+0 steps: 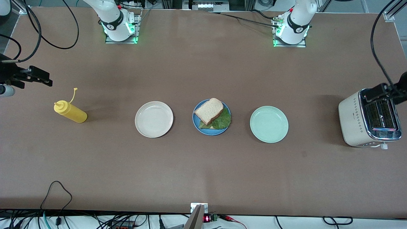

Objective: Make sandwich in blue plate with both arms

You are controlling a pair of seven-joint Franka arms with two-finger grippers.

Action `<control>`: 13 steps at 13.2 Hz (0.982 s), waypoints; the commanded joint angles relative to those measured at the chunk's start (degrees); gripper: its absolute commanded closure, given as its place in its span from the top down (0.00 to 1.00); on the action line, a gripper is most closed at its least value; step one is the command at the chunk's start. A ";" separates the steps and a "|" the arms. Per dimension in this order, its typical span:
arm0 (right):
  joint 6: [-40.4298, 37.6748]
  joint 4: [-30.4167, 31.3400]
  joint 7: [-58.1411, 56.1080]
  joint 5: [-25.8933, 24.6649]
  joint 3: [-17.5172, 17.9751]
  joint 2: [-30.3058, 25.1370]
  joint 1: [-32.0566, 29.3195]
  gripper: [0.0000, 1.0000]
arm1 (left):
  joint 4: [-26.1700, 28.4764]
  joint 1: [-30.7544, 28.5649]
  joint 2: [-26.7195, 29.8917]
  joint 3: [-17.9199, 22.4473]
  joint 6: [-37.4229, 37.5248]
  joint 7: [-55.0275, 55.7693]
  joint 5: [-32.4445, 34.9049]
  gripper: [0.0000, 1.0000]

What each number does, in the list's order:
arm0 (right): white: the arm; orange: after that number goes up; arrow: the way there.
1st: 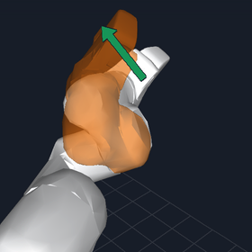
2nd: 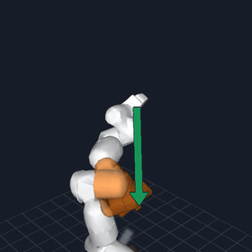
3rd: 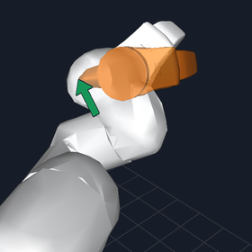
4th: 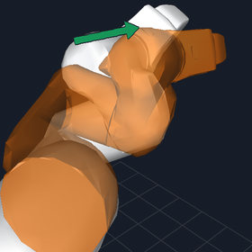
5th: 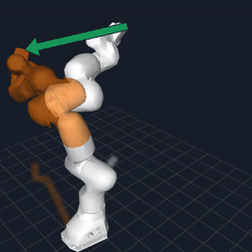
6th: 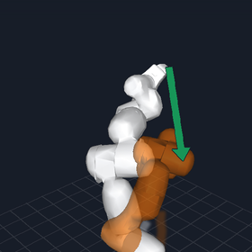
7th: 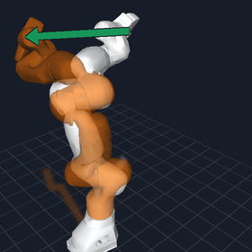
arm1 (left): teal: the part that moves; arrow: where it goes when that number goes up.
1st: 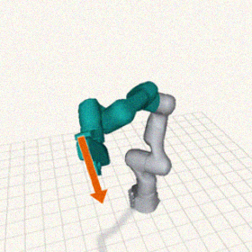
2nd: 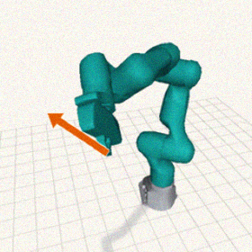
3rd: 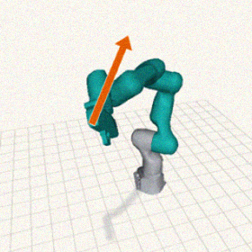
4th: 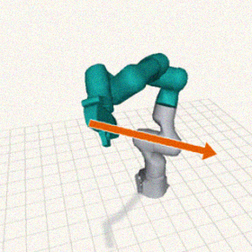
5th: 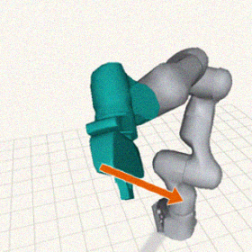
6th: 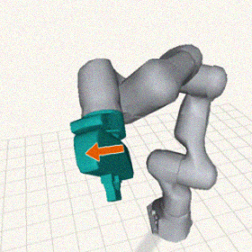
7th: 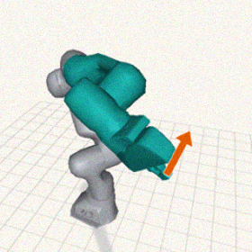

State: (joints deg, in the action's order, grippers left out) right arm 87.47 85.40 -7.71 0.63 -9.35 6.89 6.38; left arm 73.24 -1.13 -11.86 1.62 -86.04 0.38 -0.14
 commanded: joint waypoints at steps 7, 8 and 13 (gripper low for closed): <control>0.16 -0.06 1.03 -0.72 -0.67 -0.21 -0.85 1.00 | 21.66 1.05 14.58 0.05 -5.98 0.14 -0.91 1.00; 0.16 -0.06 1.03 -0.72 -0.67 -0.21 -0.85 1.00 | 23.60 0.78 15.98 -0.04 -6.68 0.14 -0.91 1.00; 0.25 -0.06 1.38 -0.72 -0.76 -0.21 -0.93 1.00 | 27.83 0.69 18.89 -0.21 -7.48 0.23 -0.65 1.00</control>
State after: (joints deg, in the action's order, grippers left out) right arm 87.47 85.40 -7.11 0.47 -10.29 6.94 5.66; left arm 98.82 -0.56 5.15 1.45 -92.50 0.43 -0.18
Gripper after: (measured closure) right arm 0.000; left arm 0.000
